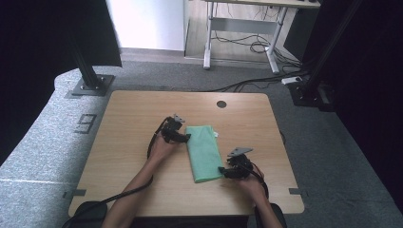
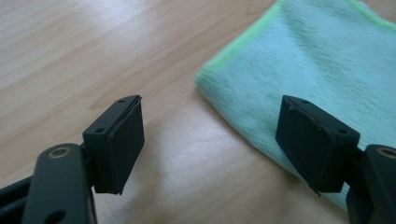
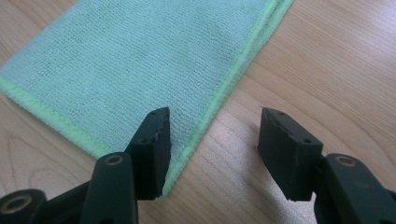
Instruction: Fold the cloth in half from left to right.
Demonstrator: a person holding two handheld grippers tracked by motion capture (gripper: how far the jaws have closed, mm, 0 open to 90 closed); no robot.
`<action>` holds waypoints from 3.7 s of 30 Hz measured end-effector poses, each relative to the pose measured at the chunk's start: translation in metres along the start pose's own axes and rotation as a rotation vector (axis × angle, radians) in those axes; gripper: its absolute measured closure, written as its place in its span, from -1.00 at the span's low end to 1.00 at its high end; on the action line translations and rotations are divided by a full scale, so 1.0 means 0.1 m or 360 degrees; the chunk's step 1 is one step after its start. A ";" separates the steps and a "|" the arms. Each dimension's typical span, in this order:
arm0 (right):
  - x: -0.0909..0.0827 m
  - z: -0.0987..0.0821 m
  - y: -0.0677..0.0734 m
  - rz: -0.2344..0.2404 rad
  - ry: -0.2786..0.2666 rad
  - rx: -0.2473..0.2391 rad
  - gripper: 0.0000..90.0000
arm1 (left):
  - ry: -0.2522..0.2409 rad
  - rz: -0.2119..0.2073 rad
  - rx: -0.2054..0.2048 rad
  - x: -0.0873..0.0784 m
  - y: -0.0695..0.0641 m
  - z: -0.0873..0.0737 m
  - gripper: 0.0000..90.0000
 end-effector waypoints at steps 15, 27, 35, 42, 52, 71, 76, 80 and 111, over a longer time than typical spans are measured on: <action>0.01 -0.01 -0.01 -0.0013 -0.0015 0.0012 -0.14 | 0.0013 -0.0163 0.0104 -0.32 -0.53 -0.41 -0.48; 0.01 -0.02 -0.01 -0.0023 -0.0016 0.0017 -0.16 | 0.0030 -0.0264 0.0161 -0.54 -0.91 -0.74 -0.48; 0.02 0.00 0.10 -0.0014 -0.0013 -0.0002 -0.23 | 0.0029 -0.0237 0.0155 -0.63 -0.83 -0.85 -0.51; 0.15 0.13 0.23 -0.0018 -0.0026 -0.0015 -0.36 | 0.0024 -0.0189 0.0096 -0.69 -0.59 -0.89 -0.53; 0.39 0.36 0.26 -0.0030 -0.0067 -0.0016 -0.52 | -0.0015 -0.0147 0.0044 -0.68 -0.23 -0.91 -0.68; 0.15 0.32 0.15 -0.0017 -0.0107 -0.0038 -0.70 | -0.0054 -0.0148 0.0097 -1.07 -0.21 -0.97 -0.73; 0.05 0.18 0.06 -0.0006 -0.0099 0.0006 -0.86 | 0.0003 -0.0078 0.0102 -1.14 -0.10 -1.16 -0.76; 0.02 0.10 0.05 -0.0034 -0.0085 0.0006 -1.00 | 0.0023 -0.0052 0.0065 -1.13 -0.02 -1.26 -0.80; 0.12 -0.09 0.01 -0.0074 -0.0087 0.0011 -1.00 | 0.0021 -0.0085 0.0020 -1.00 0.04 -1.29 -1.00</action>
Point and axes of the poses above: each handheld gripper's, and its own axes: x roughly forward along the jaws, z roughly out of its top, y roughly to its left, the point moved 3 cm from there along x, roughly forward along the jaws, and after that the axes turned 6 degrees about -x, right-handed, at the moved point
